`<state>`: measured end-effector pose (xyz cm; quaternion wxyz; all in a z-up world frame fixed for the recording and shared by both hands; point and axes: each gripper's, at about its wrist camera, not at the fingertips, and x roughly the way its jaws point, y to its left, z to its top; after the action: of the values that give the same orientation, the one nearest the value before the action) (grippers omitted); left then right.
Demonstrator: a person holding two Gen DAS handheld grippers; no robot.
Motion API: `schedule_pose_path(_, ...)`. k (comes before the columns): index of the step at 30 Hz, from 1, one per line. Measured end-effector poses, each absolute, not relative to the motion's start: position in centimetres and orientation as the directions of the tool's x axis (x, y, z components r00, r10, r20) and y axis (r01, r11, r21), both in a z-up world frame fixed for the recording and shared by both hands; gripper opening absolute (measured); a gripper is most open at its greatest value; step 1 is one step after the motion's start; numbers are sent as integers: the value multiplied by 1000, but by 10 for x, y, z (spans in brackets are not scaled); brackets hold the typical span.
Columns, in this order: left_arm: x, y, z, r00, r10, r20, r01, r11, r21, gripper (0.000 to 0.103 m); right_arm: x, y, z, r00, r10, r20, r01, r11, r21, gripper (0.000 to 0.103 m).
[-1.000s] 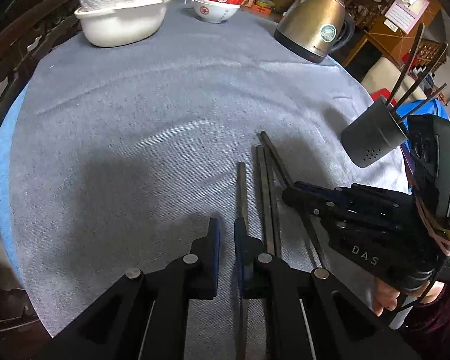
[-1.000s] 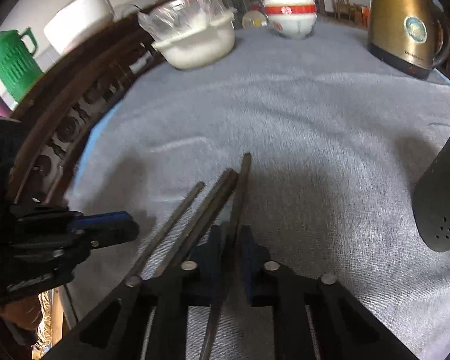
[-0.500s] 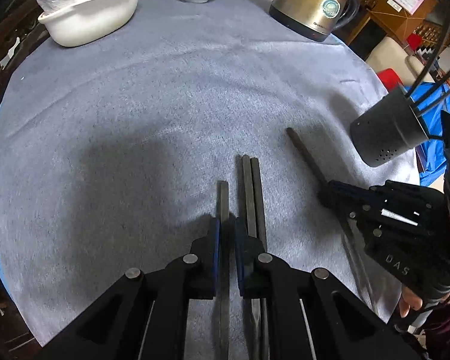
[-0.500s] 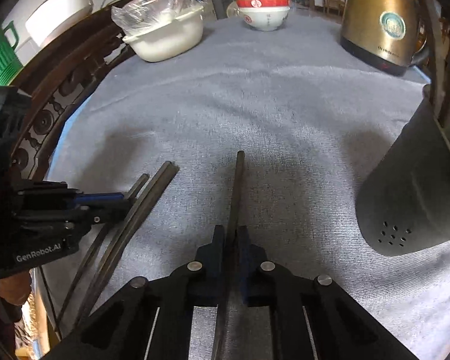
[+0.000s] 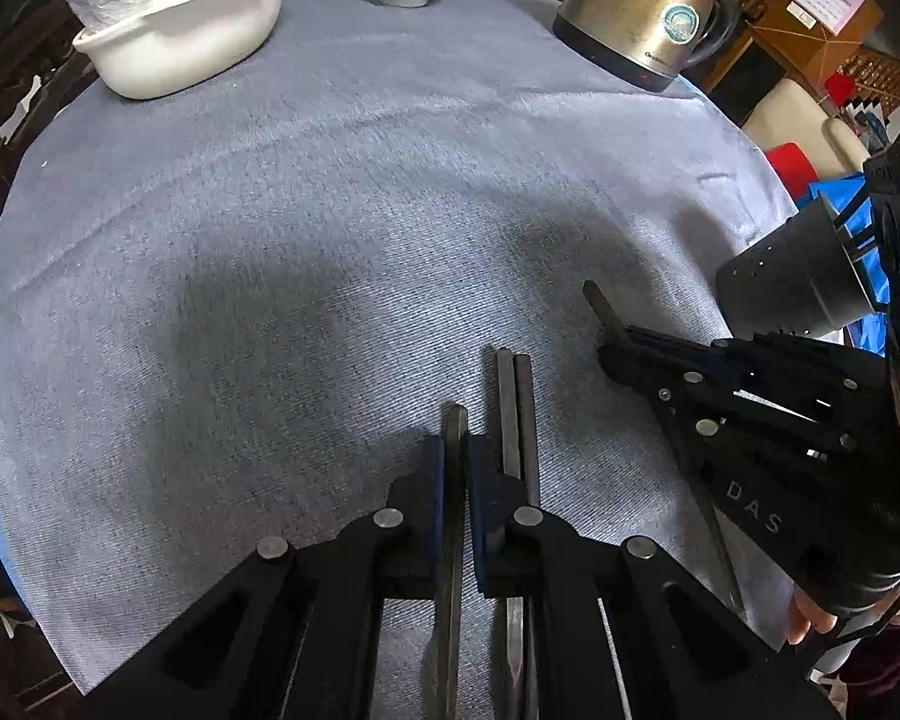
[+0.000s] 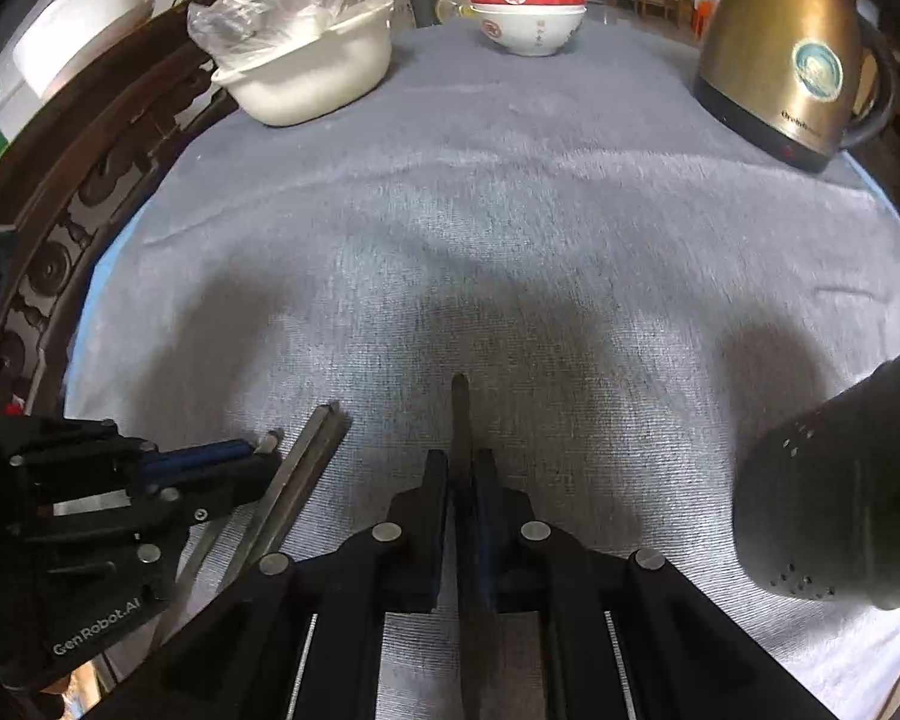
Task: Organize utensils
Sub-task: 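Lift both held chopsticks and carry them over the gray holder cup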
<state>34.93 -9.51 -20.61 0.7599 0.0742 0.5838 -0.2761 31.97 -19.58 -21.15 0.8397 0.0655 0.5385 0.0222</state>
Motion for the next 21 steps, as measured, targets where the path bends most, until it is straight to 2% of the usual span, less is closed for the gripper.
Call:
schedule_pose_path(4,345,-82,-194,231,-352,-907,479,852,-209,7,303,-194,-199,492,111,-863,7,991,131,6)
schedule_pose_path(11,325,-54,-127,387,-389,-836,466,865,-187,7,260,-190,-141,662,139,-736,-46,988,145,6)
schedule_pose_path(21,281,-39,-22,574,-442,-690,479,864,-154,5,175,-212,-35,887,203,-415,-101,962,253,6)
